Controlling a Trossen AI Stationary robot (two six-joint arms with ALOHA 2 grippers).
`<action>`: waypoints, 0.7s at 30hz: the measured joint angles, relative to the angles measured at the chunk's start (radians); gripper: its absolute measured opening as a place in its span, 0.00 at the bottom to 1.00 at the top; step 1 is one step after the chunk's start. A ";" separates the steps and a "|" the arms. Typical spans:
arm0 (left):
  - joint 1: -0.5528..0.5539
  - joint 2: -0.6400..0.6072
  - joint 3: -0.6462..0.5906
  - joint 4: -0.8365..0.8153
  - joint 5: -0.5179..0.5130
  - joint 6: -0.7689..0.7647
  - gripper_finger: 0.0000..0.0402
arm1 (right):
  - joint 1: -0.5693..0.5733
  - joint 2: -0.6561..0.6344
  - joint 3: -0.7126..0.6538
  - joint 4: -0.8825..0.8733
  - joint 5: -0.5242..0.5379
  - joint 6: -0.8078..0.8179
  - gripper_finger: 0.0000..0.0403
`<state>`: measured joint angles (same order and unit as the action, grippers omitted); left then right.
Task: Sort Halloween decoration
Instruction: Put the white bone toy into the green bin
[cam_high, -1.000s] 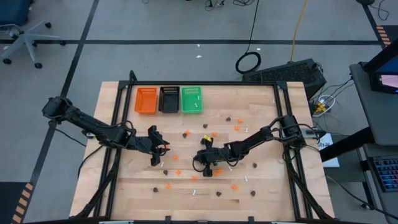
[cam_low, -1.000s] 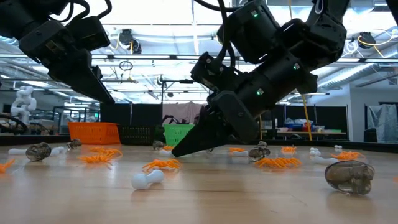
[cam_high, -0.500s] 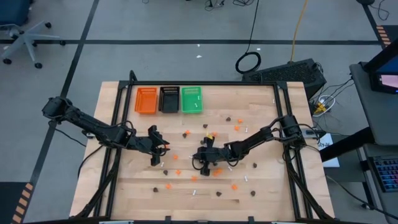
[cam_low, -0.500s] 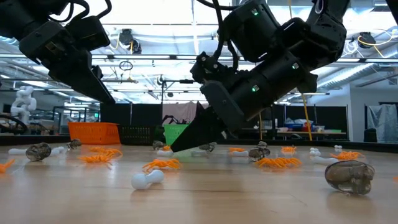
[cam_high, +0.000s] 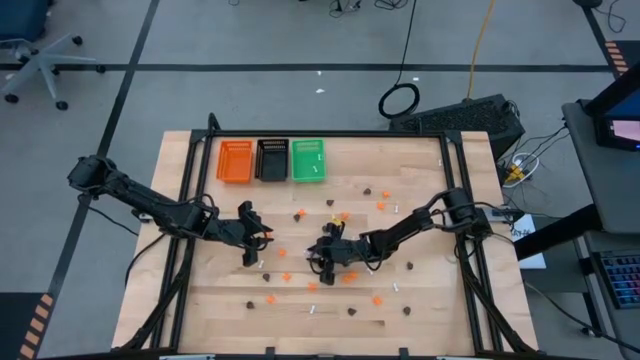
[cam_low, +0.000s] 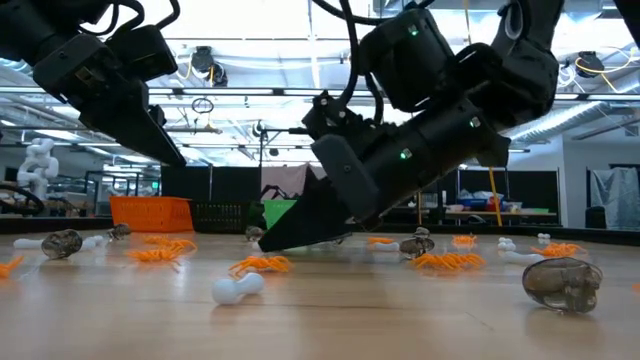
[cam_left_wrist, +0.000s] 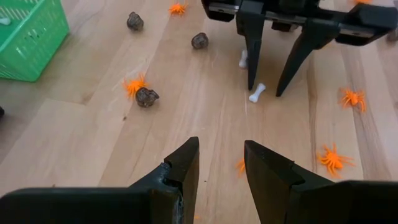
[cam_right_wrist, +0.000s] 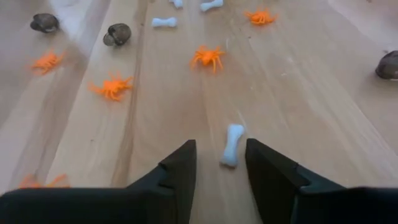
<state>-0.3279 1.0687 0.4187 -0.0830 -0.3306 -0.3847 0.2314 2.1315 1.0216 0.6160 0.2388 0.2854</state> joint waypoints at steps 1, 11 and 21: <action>0.000 0.000 0.000 0.001 0.000 0.000 0.31 | 0.000 0.006 0.000 0.003 0.002 0.007 0.31; 0.000 0.000 0.000 -0.003 0.000 0.000 0.31 | -0.001 0.017 0.002 -0.030 0.014 -0.009 0.02; -0.001 0.000 0.000 -0.005 0.000 0.000 0.31 | -0.002 -0.083 -0.005 -0.065 -0.020 -0.159 0.01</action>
<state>-0.3288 1.0687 0.4187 -0.0881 -0.3305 -0.3851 0.2292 2.0481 1.0164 0.5509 0.2187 0.1268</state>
